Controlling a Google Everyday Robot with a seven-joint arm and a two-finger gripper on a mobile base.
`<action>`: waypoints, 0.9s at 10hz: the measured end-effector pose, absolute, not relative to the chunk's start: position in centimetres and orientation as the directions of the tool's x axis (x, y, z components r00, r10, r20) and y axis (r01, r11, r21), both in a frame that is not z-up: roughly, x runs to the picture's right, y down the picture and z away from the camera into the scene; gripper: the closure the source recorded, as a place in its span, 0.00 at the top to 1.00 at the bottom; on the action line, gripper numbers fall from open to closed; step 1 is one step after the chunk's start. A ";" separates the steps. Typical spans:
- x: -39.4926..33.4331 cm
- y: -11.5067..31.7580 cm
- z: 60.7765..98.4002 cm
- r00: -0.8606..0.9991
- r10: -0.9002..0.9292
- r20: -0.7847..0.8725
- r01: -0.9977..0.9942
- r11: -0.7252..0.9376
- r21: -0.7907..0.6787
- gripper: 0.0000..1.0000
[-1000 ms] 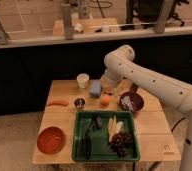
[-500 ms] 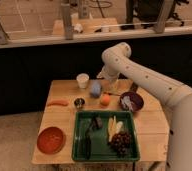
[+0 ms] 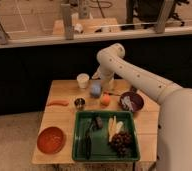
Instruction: Place sponge in paper cup
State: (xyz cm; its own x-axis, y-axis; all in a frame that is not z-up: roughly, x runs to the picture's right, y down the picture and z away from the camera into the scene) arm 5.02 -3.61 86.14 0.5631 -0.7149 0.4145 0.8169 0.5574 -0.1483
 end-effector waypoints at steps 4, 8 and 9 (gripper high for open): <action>3.9 -2.8 88.6 0.477 -0.766 0.431 0.872 0.473 -0.126 0.80; 3.6 -2.3 89.6 0.439 -0.773 0.458 0.892 0.436 -0.120 0.80; 3.4 -2.1 89.9 0.432 -0.773 0.464 0.896 0.428 -0.119 0.80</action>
